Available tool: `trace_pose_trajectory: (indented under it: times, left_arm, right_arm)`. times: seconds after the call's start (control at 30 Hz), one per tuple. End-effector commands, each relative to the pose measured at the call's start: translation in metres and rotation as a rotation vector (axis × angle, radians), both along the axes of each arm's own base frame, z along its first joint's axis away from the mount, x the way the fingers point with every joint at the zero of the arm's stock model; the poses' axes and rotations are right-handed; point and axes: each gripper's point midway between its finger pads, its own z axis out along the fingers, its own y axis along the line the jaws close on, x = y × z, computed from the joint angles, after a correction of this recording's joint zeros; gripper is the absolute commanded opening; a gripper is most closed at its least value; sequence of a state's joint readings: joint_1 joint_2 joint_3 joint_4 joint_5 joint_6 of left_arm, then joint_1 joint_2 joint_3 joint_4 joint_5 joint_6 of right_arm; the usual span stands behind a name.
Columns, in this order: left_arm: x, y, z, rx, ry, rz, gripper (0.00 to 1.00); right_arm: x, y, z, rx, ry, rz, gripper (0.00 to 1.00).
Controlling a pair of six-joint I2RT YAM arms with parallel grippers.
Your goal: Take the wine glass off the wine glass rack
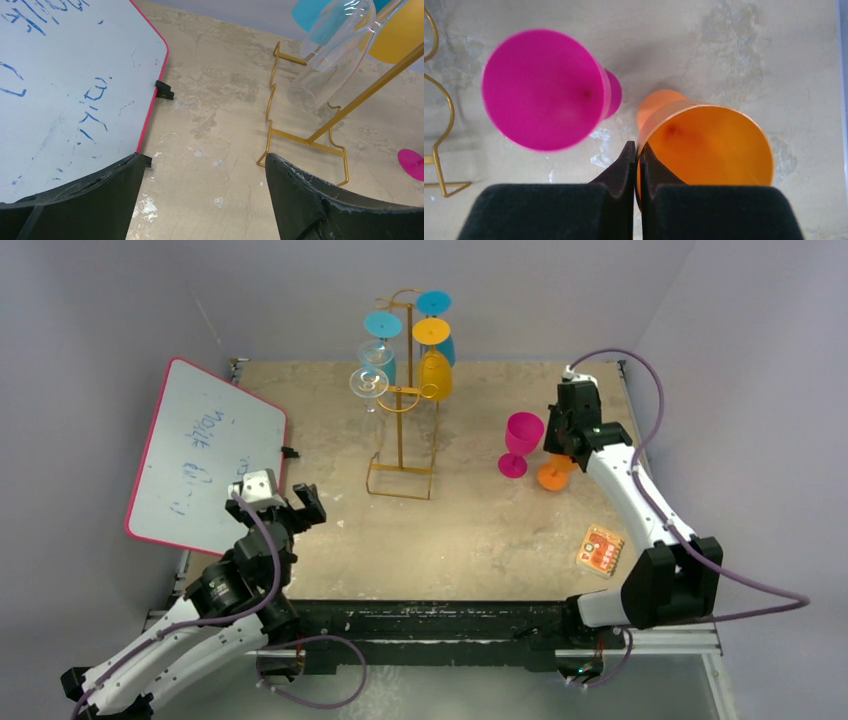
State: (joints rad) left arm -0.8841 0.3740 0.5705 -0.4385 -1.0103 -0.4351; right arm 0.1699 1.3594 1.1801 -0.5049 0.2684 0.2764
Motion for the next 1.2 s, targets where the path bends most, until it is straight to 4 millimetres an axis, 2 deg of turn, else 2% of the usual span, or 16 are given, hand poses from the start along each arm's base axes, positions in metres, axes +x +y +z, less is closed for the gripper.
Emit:
trace_pose_trajectory:
  times: [0.0,0.3,0.37,0.43,0.5,0.57,0.6,0.93,1.03,1.17]
  left_arm:
    - [-0.002,0.001,0.020,-0.049,-0.042,-0.009,0.91]
    - [-0.002,0.001,0.017,-0.049,-0.042,-0.011,0.91]
    - [-0.002,-0.001,0.017,-0.051,-0.041,-0.020,0.91]
    - [-0.002,-0.002,0.017,-0.051,-0.039,-0.024,0.91]
    - [-0.002,-0.001,0.017,-0.051,-0.038,-0.021,0.91]
    - [-0.001,-0.001,0.016,-0.049,-0.037,-0.016,0.91]
    - [-0.001,-0.001,0.016,-0.049,-0.037,-0.016,0.91]
    - [-0.001,-0.002,0.016,-0.043,-0.034,-0.018,0.91]
    - [-0.001,-0.002,0.016,-0.045,-0.035,-0.020,0.91]
    - [0.000,-0.002,0.017,-0.044,-0.035,-0.021,0.91]
  right_arm:
    - [0.032,0.003,0.023,-0.010,-0.089,0.028,0.00]
    - [0.047,0.015,0.000,0.027,-0.024,0.080,0.00]
    - [0.047,0.013,-0.001,0.019,-0.024,0.073,0.10]
    - [0.046,0.010,0.003,0.007,-0.028,0.061,0.26]
    - [0.045,0.009,0.009,0.004,-0.035,0.057,0.30]
    - [0.045,0.007,0.016,0.001,-0.053,0.046,0.43]
    - [0.044,0.006,0.021,0.001,-0.058,0.040,0.45]
    - [0.036,0.011,0.093,0.042,-0.212,0.072,0.45]
    - [0.033,0.024,0.116,0.095,-0.273,0.138,0.46]
    - [0.026,0.057,0.139,0.214,-0.342,0.299,0.49]
